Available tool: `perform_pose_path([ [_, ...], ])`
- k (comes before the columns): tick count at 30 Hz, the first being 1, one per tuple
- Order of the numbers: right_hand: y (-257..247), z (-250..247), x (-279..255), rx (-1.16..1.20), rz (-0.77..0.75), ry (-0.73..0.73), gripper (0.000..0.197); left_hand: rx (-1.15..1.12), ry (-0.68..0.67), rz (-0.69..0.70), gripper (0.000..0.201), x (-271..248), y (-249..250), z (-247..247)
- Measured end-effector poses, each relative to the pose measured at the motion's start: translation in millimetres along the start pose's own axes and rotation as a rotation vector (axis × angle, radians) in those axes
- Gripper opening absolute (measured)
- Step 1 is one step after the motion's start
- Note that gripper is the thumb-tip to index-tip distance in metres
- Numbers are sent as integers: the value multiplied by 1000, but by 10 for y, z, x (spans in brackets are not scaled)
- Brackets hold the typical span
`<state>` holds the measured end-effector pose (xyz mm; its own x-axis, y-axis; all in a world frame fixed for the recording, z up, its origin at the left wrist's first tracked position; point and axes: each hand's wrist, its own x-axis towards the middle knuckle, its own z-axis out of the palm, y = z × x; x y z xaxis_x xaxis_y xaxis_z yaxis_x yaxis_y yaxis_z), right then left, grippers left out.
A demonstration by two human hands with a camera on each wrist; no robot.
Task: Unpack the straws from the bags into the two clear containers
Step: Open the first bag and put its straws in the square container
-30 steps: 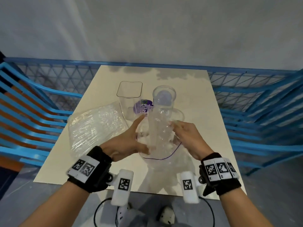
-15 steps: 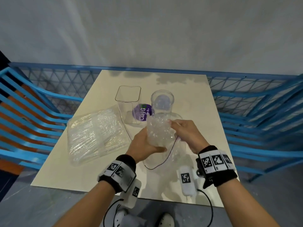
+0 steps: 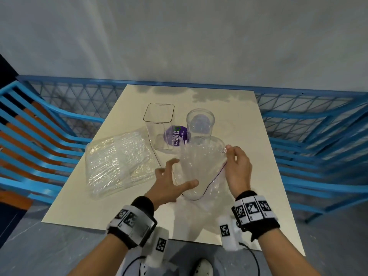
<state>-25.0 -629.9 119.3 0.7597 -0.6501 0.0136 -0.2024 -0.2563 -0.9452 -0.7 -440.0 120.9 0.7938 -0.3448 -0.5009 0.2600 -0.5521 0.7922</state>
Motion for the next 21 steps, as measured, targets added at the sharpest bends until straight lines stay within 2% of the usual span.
perform_pose_path([
  [2, -23, 50, -10, 76, 43, 2, 19, -136, -221, -122, 98, -117, 81, -10],
  [3, -47, 83, -26, 126, 71, -22, 15, -259, -258, -128, 98, -131, 111, 12],
  [6, -147, 158, -130, 327, 155, -163, 7, -550, -148, -23, 103, -74, 93, -32],
  [8, -174, 63, -138, 495, 221, -244, 11, -654, -108, 25, 107, -28, 122, -92],
  [11, -119, -87, -123, 674, 314, -347, 31, -711, -108, 97, 99, -16, 167, -97],
  [13, -56, -112, -84, 700, 399, -380, 41, -754, -104, 92, 105, 37, 188, -13],
  [15, -36, -103, -100, 680, 443, -380, 48, -674, -70, 70, 104, 23, 139, 44],
  [16, -36, -101, -106, 674, 442, -368, 48, -564, -77, 39, 105, -5, 118, 55],
  [18, -55, -107, -112, 700, 417, -318, 47, -399, -175, -105, 118, -58, 115, 52],
  [19, -70, -104, -121, 727, 404, -292, 46, -423, -241, -174, 122, -72, 146, 50],
  [21, -70, -75, -146, 766, 394, -257, 46, -643, -318, -237, 123, -88, 236, 42],
])
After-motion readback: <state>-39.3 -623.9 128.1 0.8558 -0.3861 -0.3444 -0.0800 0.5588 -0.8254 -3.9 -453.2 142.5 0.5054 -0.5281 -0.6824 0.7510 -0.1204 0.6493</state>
